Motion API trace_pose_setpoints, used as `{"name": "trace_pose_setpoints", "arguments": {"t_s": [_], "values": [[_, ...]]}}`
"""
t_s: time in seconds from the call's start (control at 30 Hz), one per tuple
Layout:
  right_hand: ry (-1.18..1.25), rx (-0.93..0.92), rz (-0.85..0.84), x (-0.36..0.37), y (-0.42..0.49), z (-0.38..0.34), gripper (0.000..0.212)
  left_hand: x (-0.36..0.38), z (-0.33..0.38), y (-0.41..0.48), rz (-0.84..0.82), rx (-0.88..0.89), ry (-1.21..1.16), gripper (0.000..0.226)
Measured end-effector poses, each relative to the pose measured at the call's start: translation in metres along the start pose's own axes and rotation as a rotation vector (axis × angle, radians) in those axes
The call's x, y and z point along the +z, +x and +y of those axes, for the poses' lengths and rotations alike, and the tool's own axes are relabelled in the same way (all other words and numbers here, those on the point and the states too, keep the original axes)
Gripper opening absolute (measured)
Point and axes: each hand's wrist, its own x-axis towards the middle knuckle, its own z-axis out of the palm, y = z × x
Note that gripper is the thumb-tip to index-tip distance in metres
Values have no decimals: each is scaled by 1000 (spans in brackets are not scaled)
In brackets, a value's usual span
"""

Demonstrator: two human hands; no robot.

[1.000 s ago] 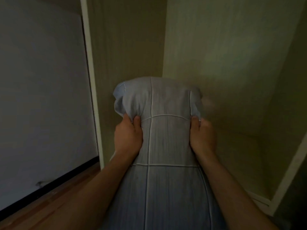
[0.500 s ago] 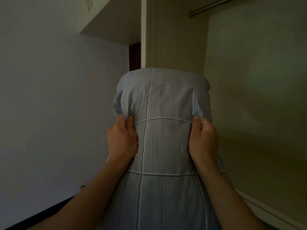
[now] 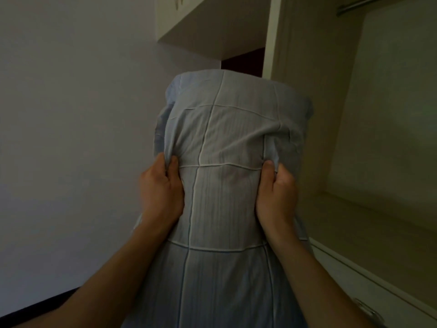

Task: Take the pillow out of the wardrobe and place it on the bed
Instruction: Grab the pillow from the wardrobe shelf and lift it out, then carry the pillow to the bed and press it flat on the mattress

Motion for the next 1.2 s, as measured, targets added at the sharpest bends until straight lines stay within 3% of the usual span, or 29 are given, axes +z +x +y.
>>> {"name": "trace_pose_setpoints", "arguments": {"t_s": [0.2,0.63,1.2], "values": [[79,-3,-63,59,-22,-12,30,-41,-39,19,50,13,89,32],[288,9,-195,197,-21,-7,46,-75,-132,59,221,-11,317,30],[375,77,-325,386,52,85,45,24,-267,141,264,-44,512,37]]}}
